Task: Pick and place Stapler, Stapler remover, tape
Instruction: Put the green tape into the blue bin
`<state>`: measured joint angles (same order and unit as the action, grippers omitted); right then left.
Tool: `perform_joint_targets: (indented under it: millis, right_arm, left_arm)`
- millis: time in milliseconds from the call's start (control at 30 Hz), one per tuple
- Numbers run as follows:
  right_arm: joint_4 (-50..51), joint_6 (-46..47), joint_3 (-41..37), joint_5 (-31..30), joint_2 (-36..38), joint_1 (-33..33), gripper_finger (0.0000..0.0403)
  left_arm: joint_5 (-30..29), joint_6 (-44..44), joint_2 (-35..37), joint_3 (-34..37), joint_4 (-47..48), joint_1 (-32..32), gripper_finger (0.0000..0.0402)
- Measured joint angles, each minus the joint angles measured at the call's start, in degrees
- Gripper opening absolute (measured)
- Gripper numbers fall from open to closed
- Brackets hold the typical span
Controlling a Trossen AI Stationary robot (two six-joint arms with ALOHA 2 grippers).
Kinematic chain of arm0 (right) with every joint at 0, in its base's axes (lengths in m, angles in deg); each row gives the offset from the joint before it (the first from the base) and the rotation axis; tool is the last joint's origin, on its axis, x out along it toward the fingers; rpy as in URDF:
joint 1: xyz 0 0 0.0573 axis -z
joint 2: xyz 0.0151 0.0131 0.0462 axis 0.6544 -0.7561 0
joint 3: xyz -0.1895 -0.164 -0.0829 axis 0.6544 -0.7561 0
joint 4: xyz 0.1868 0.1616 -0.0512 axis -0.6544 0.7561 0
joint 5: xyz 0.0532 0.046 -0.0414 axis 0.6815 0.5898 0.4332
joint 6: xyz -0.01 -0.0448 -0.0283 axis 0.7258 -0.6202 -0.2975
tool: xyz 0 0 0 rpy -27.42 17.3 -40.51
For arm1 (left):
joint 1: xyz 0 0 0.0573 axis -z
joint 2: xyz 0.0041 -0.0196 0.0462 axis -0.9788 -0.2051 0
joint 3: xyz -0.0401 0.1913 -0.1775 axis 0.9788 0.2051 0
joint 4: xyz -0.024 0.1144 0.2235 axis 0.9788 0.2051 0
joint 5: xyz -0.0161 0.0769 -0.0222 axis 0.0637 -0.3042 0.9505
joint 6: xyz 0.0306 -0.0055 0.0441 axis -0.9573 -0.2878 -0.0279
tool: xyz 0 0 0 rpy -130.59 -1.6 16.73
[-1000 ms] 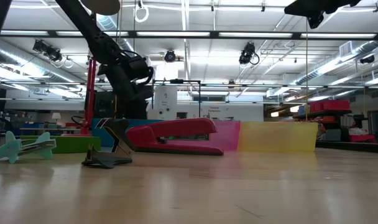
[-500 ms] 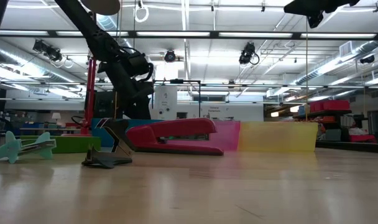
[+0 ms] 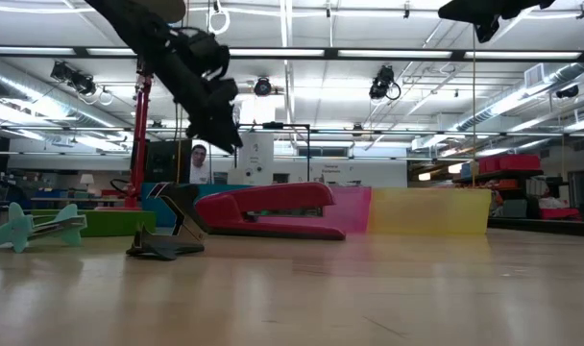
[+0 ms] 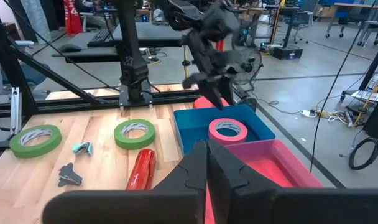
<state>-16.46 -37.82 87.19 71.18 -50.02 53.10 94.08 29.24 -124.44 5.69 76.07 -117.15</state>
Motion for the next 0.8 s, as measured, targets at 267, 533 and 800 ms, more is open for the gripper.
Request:
perform_joint_targets:
  millis: [267,533,800]
  right_arm:
    - [0.0,0.0,0.0,0.0,0.0,0.0,0.0009]
    - [0.0,0.0,0.0,0.0,0.0,0.0,0.0009]
    - [0.0,0.0,0.0,0.0,0.0,0.0,0.0009]
  left_arm:
    - [-0.1,-0.1,6.2,0.0,1.1,8.1,0.0209]
    - [-2.5,-0.1,8.1,0.0,2.3,14.3,0.0209]
    - [-3.0,-0.5,9.9,0.1,8.7,20.3,0.0209]
